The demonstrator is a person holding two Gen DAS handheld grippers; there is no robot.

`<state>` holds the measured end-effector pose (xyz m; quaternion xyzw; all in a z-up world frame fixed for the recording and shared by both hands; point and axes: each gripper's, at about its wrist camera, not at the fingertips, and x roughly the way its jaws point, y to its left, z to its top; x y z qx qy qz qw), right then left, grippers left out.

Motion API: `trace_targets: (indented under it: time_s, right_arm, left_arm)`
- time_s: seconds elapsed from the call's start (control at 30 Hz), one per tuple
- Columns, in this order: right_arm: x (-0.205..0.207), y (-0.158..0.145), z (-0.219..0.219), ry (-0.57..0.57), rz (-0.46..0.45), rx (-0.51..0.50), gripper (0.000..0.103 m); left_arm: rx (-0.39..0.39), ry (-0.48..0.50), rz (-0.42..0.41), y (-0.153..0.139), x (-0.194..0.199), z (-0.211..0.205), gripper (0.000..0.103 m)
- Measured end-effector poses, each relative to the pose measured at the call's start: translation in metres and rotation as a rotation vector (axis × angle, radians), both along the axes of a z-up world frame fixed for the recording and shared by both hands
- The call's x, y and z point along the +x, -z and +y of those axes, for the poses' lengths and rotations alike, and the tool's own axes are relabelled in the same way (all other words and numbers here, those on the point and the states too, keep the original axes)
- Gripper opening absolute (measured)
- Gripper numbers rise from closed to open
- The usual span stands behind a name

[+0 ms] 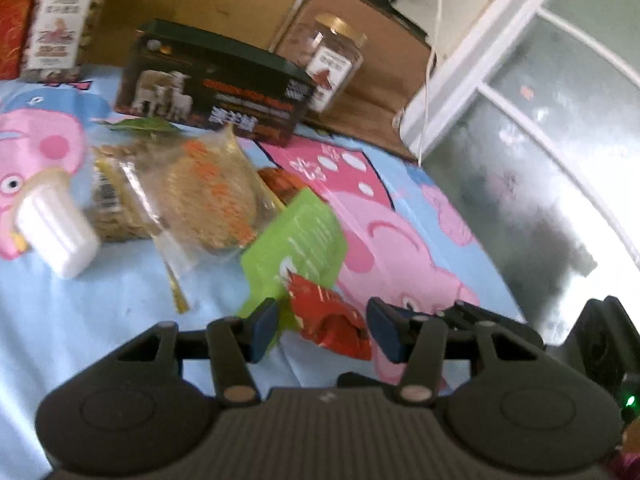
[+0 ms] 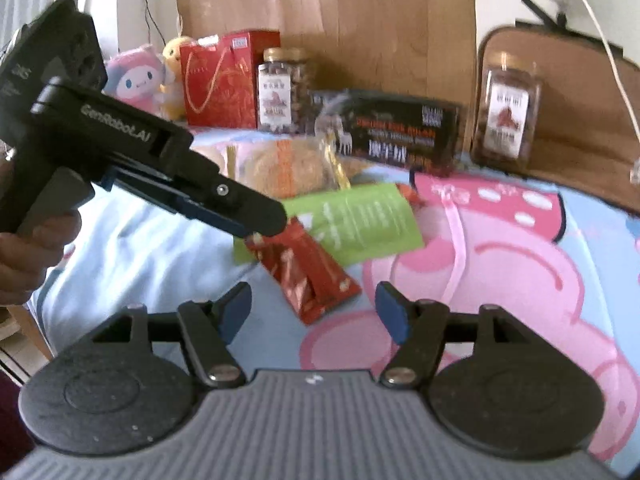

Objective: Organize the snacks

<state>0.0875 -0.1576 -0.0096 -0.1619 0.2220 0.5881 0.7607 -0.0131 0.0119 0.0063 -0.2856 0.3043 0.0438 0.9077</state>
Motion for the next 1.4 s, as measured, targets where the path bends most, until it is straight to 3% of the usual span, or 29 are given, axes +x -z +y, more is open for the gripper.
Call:
trace_targets:
  time_s: [0.03,0.1,0.17,0.27,0.47,0.63,0.8,0.83,0.87,0.93,1.0,1.1,1.17,1.23,1.33,1.4]
  right_arm:
    - [0.000,0.002,0.001,-0.001,0.008,-0.007,0.067]
    - [-0.004,0.002,0.005,-0.008,-0.013,-0.002,0.043]
    - [-0.008,0.001,0.010,0.000,-0.027,-0.001,0.032]
    - [-0.009,0.000,0.014,0.002,-0.041,0.015,0.024]
    - [0.002,-0.031,0.022,0.029,-0.134,0.168,0.024]
    - [0.036,-0.064,0.072,0.058,-0.262,0.258,0.024]
    - [0.091,-0.073,0.147,0.123,-0.262,0.234,0.029]
    - [0.100,-0.071,0.163,0.142,-0.250,0.206,0.030]
    - [0.110,-0.068,0.176,0.157,-0.225,0.173,0.033]
    - [0.127,-0.062,0.186,0.204,-0.140,0.142,0.033]
    - [0.133,-0.061,0.171,0.214,-0.023,0.178,0.033]
    - [0.123,-0.056,0.134,0.138,0.114,0.229,0.037]
    - [0.116,-0.045,0.113,0.035,0.225,0.213,0.044]
    - [0.107,-0.032,0.101,-0.032,0.295,0.165,0.045]
    - [0.101,-0.018,0.094,-0.074,0.334,0.111,0.045]
    - [0.095,-0.012,0.094,-0.080,0.335,0.098,0.045]
  left_arm:
    - [0.004,0.008,0.011,0.003,0.003,-0.001,0.038]
    - [-0.017,0.025,0.029,0.011,0.009,-0.002,0.025]
    - [-0.007,0.020,0.017,0.011,0.006,-0.001,0.023]
    - [-0.016,0.023,-0.002,0.002,0.004,0.002,0.020]
    - [0.068,0.002,-0.129,-0.049,0.015,0.019,0.020]
    - [0.181,-0.053,-0.211,-0.093,0.060,0.060,0.021]
    - [0.191,-0.155,-0.179,-0.092,0.114,0.118,0.024]
    - [0.202,-0.194,-0.139,-0.087,0.127,0.129,0.035]
    - [0.210,-0.228,-0.099,-0.082,0.135,0.137,0.039]
    - [0.200,-0.267,-0.041,-0.071,0.140,0.150,0.039]
    - [0.150,-0.264,-0.071,-0.067,0.121,0.155,0.039]
    - [0.075,-0.262,-0.172,-0.069,0.065,0.152,0.046]
    - [0.009,-0.244,-0.218,-0.069,0.029,0.145,0.046]
    - [-0.006,-0.226,-0.243,-0.065,-0.004,0.129,0.046]
    - [0.008,-0.206,-0.209,-0.052,-0.028,0.103,0.057]
    - [0.020,-0.203,-0.129,-0.038,-0.034,0.087,0.057]
